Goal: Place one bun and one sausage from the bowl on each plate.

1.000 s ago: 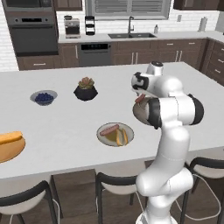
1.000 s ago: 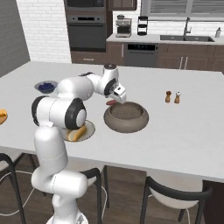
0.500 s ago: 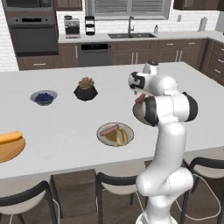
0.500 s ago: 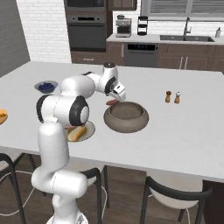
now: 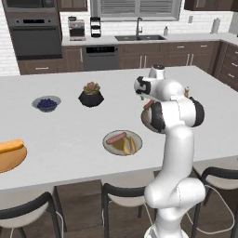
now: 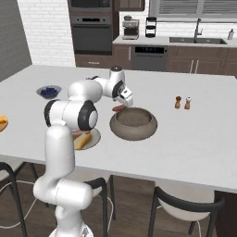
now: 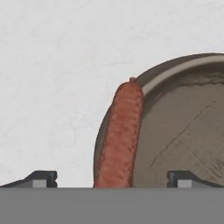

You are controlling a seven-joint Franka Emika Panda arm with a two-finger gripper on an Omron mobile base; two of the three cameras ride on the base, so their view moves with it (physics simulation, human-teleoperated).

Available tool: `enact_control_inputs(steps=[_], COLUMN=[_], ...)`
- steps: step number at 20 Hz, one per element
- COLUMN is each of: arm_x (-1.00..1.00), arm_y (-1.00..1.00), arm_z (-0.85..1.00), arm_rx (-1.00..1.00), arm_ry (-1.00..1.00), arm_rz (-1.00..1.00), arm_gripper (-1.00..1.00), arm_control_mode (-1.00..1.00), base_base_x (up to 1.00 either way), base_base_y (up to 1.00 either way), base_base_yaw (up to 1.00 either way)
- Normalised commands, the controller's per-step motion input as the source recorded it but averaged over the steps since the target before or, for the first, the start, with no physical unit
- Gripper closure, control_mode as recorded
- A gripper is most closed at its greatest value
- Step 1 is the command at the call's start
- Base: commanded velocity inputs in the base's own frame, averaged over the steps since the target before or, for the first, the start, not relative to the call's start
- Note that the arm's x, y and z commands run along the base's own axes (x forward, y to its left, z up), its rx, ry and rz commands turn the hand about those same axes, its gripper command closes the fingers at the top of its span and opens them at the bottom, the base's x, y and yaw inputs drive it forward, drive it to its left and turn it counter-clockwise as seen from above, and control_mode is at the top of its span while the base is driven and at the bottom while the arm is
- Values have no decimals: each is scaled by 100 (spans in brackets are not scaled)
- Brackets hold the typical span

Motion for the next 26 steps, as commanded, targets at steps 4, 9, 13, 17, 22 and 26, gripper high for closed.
enact_control_inputs(steps=[4,9,13,17,22,26], arm_x=[0,0,4,15,11,1], arm_y=[-8,-2,0,0,0,0], arm_z=[-29,-23,-15,-11,-15,-3], arm_rx=[0,0,0,0,0,0], arm_ry=[0,0,0,0,0,0], arm_rz=[0,0,0,0,0,0], arm_gripper=[-100,-100,-100,-100,-100,100], arm_control_mode=[-100,-100,-100,-100,-100,-100], base_base_x=[0,0,0,0,0,0], base_base_y=[0,0,0,0,0,0], base_base_yaw=[0,0,0,0,0,0])
